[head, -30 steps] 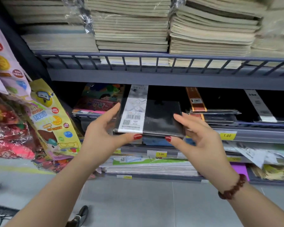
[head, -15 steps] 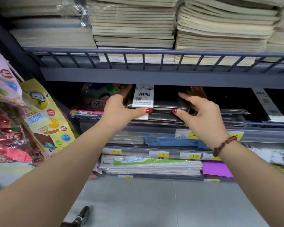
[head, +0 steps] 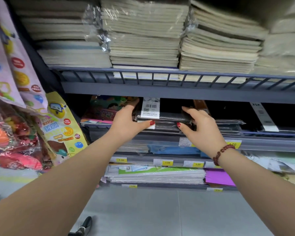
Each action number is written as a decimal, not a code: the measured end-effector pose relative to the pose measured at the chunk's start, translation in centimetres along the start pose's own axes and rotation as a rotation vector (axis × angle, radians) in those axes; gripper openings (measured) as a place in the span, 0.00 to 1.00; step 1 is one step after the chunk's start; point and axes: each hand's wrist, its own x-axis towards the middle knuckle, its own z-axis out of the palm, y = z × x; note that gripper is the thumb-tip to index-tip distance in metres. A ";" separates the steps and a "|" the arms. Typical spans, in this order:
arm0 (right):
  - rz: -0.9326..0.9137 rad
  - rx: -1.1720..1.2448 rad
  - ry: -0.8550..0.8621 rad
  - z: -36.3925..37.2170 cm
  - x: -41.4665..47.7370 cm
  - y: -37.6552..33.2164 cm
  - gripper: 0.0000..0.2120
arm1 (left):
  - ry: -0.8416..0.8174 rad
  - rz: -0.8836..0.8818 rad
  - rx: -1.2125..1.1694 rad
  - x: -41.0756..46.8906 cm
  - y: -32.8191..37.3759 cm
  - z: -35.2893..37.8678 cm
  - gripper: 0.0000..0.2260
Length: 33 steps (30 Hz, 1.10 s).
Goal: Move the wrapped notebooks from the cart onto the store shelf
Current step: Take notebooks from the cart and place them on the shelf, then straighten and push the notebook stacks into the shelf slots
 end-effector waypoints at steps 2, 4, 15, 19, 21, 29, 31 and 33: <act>-0.049 -0.098 -0.003 -0.7 -1.0 -0.4 0.24 | -0.024 0.002 0.033 -1.1 0.1 -1.0 0.30; -0.109 -0.246 -0.040 -1.8 -2.6 -0.8 0.24 | -0.042 0.019 0.063 -2.3 0.2 -2.3 0.29; -0.128 -0.487 -0.123 -10.8 -9.6 -5.3 0.26 | -0.149 0.172 0.387 -10.0 7.8 -7.3 0.26; -0.151 -0.462 -0.120 -13.3 -11.8 -6.2 0.26 | -0.120 0.166 0.396 -12.9 10.6 -7.3 0.26; -0.175 -0.471 -0.123 -14.5 -13.0 -6.3 0.27 | -0.115 0.154 0.396 -14.6 11.7 -7.0 0.26; -0.224 -0.480 -0.110 -21.0 -18.8 -4.4 0.28 | -0.100 0.132 0.444 -21.0 17.6 -3.8 0.27; -0.207 -0.465 -0.101 -22.7 -20.1 -3.3 0.28 | -0.101 0.148 0.436 -22.0 19.7 -2.4 0.27; -0.188 -0.465 -0.095 -24.7 -21.0 -2.0 0.29 | -0.120 0.176 0.449 -22.3 21.9 -0.9 0.27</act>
